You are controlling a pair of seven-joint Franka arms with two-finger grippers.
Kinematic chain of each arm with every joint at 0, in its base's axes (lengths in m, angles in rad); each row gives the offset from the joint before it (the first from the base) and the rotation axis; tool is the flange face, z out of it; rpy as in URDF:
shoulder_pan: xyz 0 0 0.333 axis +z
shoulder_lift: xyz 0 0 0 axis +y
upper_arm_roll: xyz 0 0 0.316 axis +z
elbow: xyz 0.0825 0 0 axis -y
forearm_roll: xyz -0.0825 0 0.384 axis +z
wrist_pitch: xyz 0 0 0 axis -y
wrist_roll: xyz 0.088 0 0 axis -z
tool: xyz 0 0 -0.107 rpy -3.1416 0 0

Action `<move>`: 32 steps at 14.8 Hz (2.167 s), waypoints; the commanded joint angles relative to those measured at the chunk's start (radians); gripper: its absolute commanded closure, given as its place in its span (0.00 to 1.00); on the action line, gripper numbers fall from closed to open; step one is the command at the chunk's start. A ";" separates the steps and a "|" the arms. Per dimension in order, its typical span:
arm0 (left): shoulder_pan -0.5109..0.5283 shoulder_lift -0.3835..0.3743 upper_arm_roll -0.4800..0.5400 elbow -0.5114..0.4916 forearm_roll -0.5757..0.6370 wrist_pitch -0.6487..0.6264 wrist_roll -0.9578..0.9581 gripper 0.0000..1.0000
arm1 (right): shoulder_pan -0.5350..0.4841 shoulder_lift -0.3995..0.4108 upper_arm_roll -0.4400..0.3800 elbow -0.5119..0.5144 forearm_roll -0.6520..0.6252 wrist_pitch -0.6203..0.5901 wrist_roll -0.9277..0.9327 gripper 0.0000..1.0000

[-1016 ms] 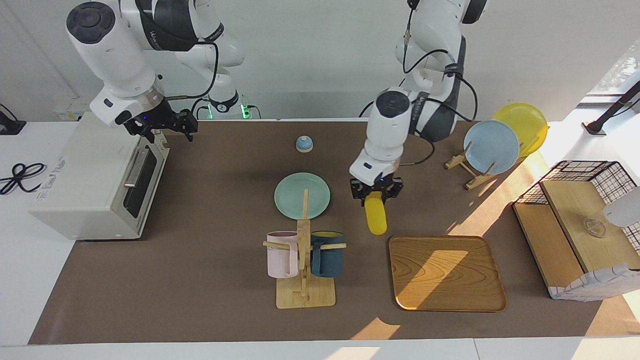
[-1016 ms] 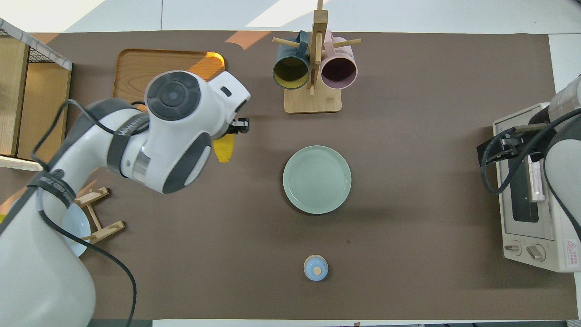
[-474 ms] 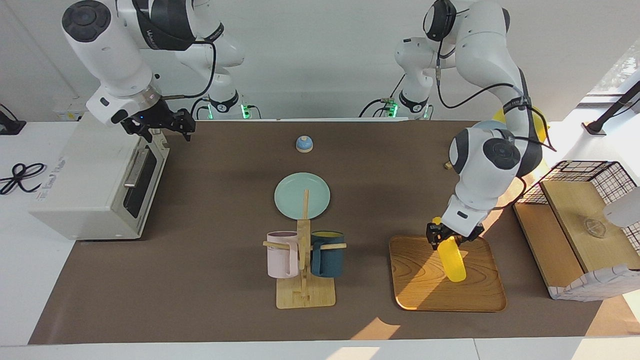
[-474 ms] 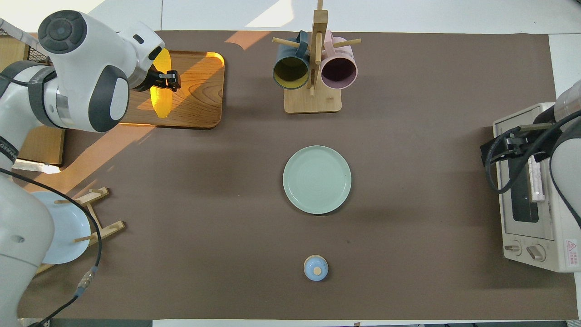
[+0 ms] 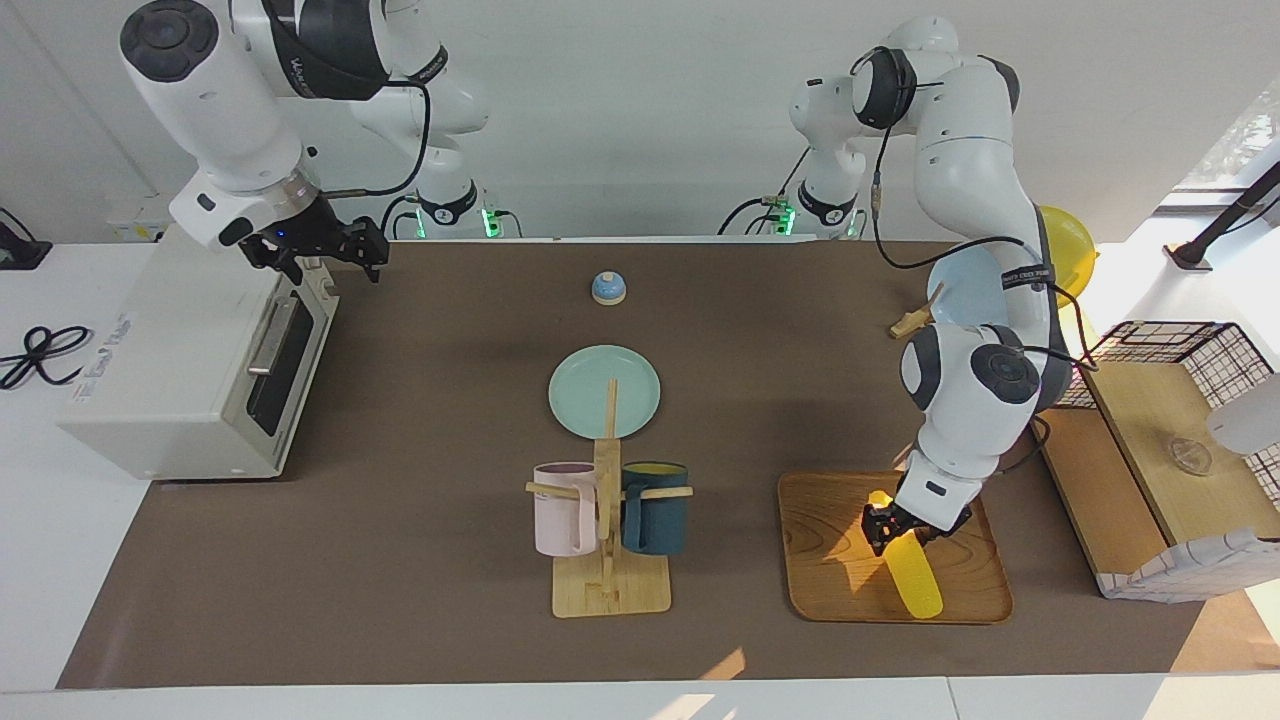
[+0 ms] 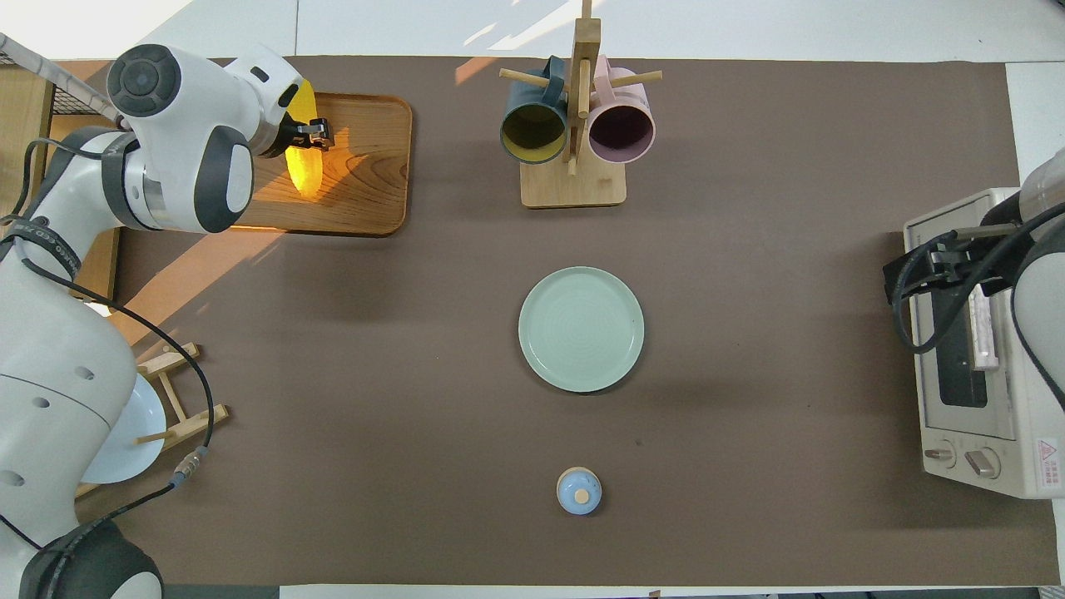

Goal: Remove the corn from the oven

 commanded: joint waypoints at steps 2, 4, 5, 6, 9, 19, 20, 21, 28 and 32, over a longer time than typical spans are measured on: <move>0.014 -0.044 -0.004 -0.056 -0.010 -0.007 0.054 0.00 | -0.010 -0.006 0.003 0.002 0.026 0.004 0.010 0.00; 0.014 -0.061 -0.004 -0.052 -0.010 -0.036 0.054 0.00 | -0.010 -0.006 0.004 0.003 0.026 0.006 0.011 0.00; 0.014 -0.078 -0.004 -0.052 -0.010 -0.047 0.054 0.00 | -0.010 -0.007 0.006 0.003 0.026 0.006 0.011 0.00; 0.015 -0.095 -0.004 -0.052 -0.010 -0.065 0.056 0.00 | -0.010 -0.007 0.006 0.003 0.026 0.007 0.011 0.00; 0.025 -0.193 -0.006 -0.056 -0.011 -0.169 0.054 0.00 | -0.013 -0.007 0.006 0.005 0.028 0.009 0.010 0.00; 0.025 -0.587 -0.004 -0.073 -0.013 -0.758 0.048 0.00 | -0.016 -0.010 0.007 0.005 0.028 0.024 0.010 0.00; 0.032 -0.610 -0.004 -0.076 -0.013 -0.809 0.051 0.00 | -0.016 -0.010 0.007 0.005 0.028 0.026 0.010 0.00; 0.032 -0.630 -0.004 -0.079 -0.013 -0.858 0.054 0.00 | -0.018 -0.010 0.007 0.005 0.028 0.040 0.010 0.00; 0.012 -0.749 0.007 -0.360 -0.085 -0.672 0.053 0.00 | -0.019 -0.010 0.007 0.005 0.028 0.044 0.010 0.00; 0.008 -0.678 0.024 -0.161 -0.084 -0.820 0.051 0.00 | -0.021 -0.010 0.007 0.006 0.028 0.044 0.010 0.00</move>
